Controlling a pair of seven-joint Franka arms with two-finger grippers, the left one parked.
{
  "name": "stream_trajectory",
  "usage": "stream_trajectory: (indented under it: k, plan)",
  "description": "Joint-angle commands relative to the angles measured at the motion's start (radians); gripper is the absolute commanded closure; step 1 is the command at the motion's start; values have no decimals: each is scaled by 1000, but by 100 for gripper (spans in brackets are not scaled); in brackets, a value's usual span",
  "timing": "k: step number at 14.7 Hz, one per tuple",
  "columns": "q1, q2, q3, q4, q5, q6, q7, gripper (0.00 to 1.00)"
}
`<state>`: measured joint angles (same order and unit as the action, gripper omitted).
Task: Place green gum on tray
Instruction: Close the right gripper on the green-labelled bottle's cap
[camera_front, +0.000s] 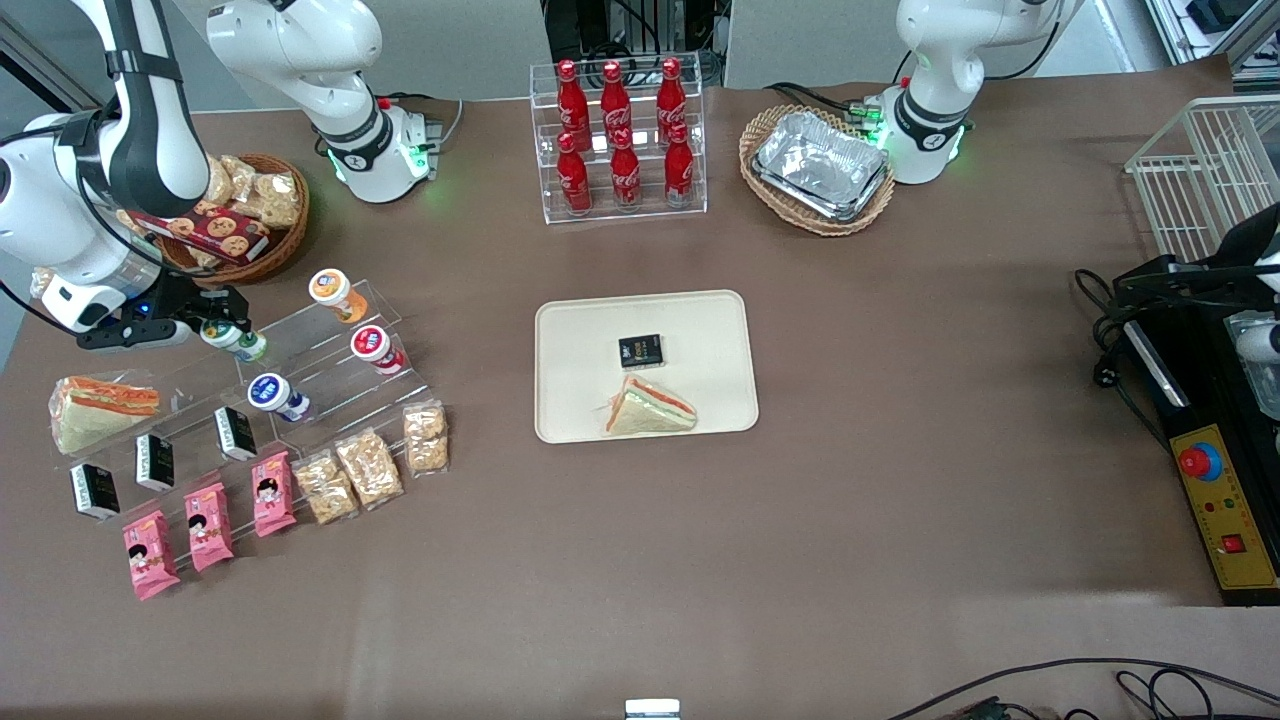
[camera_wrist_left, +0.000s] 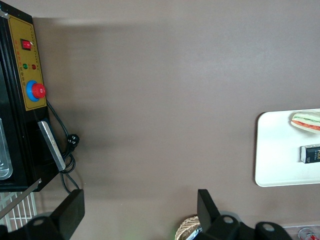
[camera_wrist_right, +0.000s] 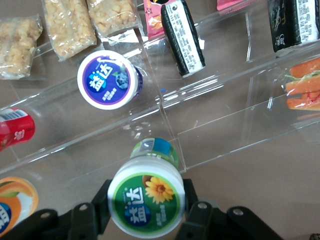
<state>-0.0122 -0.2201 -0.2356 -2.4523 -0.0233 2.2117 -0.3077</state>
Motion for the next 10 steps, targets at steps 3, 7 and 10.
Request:
stream_trajectory:
  k: [3, 7, 10]
  plan:
    - [0, -5, 1, 10, -15, 8, -16, 100]
    - [8, -54, 27, 50, -15, -30, -2, 100]
    - [26, -67, 91, 224, 2, -286, 82, 100]
